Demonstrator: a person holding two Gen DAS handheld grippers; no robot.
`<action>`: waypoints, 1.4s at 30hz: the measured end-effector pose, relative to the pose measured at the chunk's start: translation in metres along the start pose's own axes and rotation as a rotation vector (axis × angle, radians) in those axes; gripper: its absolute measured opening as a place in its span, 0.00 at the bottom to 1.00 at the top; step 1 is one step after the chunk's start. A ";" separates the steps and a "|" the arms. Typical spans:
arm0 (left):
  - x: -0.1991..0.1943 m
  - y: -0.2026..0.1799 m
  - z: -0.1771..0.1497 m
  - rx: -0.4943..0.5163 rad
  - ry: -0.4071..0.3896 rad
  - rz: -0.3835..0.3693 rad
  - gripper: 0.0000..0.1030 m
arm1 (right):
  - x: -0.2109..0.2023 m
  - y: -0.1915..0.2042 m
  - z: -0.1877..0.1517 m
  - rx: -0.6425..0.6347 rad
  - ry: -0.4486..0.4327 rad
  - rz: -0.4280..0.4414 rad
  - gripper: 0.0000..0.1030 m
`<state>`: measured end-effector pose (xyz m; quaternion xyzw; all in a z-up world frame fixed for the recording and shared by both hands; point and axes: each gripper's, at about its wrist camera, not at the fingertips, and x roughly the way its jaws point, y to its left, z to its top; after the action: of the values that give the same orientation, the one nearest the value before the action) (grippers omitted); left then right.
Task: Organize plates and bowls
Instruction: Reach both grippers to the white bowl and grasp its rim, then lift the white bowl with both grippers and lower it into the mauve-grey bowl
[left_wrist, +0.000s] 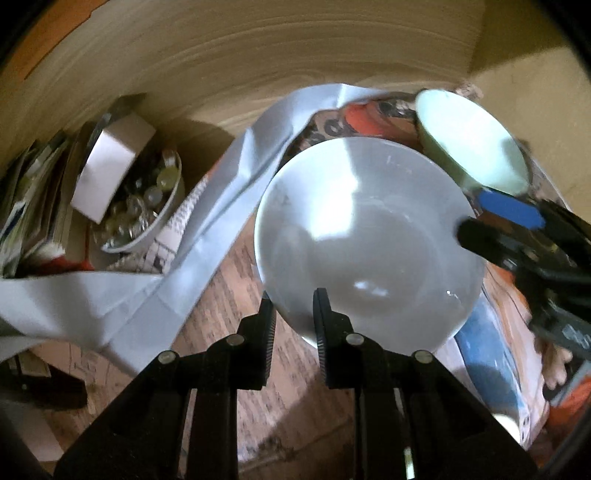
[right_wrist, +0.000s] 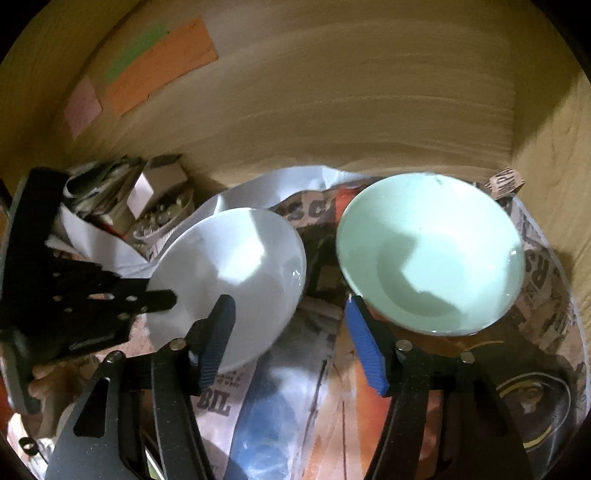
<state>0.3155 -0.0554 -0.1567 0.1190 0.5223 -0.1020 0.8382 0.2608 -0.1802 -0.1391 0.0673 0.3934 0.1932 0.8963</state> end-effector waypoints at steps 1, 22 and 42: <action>-0.002 -0.004 -0.002 0.007 -0.002 -0.005 0.19 | 0.003 0.001 0.000 -0.003 0.008 0.002 0.49; -0.030 0.004 -0.011 -0.050 -0.081 -0.037 0.19 | -0.010 0.007 0.001 0.004 0.004 0.030 0.16; -0.132 0.012 -0.077 -0.116 -0.334 -0.003 0.19 | -0.094 0.077 -0.012 -0.105 -0.171 0.032 0.16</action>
<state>0.1961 -0.0143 -0.0702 0.0511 0.3811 -0.0910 0.9186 0.1716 -0.1479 -0.0623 0.0427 0.3038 0.2214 0.9257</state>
